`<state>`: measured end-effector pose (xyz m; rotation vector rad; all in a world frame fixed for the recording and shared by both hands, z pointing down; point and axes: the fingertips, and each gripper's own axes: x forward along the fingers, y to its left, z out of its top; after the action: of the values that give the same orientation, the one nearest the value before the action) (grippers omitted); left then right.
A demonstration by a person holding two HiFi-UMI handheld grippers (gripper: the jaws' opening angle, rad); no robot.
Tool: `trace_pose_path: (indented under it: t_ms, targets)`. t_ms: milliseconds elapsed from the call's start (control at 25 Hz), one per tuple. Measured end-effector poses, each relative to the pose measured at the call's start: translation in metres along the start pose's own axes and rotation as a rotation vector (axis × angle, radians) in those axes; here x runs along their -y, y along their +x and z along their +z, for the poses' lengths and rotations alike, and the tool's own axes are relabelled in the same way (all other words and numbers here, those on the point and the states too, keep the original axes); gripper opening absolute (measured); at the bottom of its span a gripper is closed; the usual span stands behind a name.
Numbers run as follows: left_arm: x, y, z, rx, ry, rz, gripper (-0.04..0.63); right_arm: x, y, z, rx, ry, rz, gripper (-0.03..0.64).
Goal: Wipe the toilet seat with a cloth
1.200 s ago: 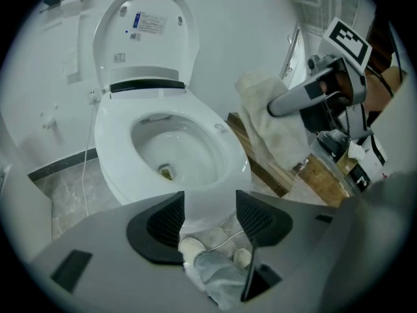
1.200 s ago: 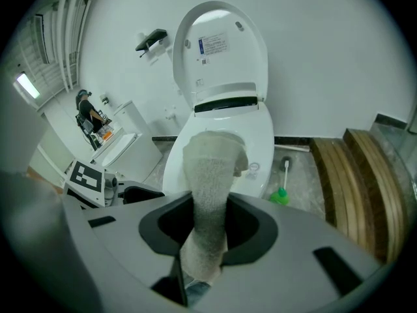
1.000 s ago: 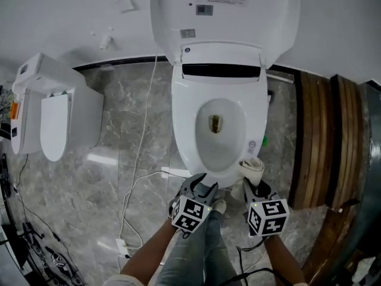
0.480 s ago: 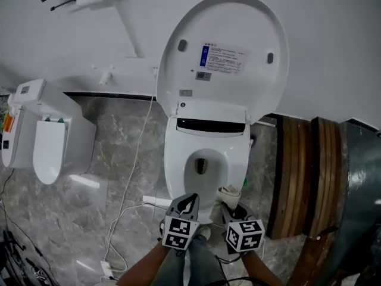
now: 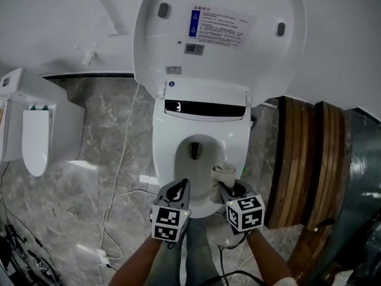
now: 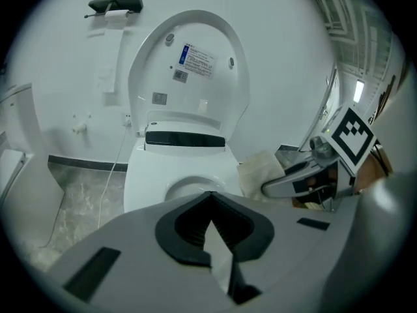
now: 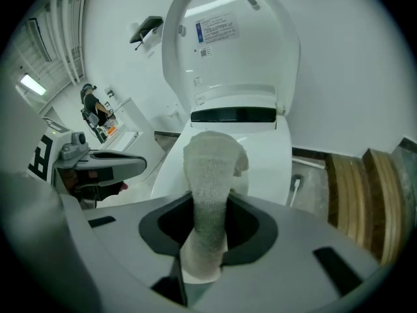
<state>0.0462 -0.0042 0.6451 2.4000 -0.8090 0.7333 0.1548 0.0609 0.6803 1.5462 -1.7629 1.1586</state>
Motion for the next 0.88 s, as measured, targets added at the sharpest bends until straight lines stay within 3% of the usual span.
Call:
trace_pose_path:
  t_ms: [280, 600, 880]
  targets:
    - [0.012, 0.018, 0.012, 0.007, 0.000, -0.007, 0.011, 0.056, 0.018, 0.053, -0.071, -0.341, 0.021, 0.109]
    - [0.014, 0.057, 0.043, 0.058, 0.016, 0.040, 0.011, 0.090, 0.055, 0.104, -0.184, -0.640, 0.057, 0.109]
    - [0.014, 0.059, 0.053, 0.074, 0.001, 0.060, 0.011, 0.109, 0.076, 0.114, -0.347, -1.031, 0.022, 0.109]
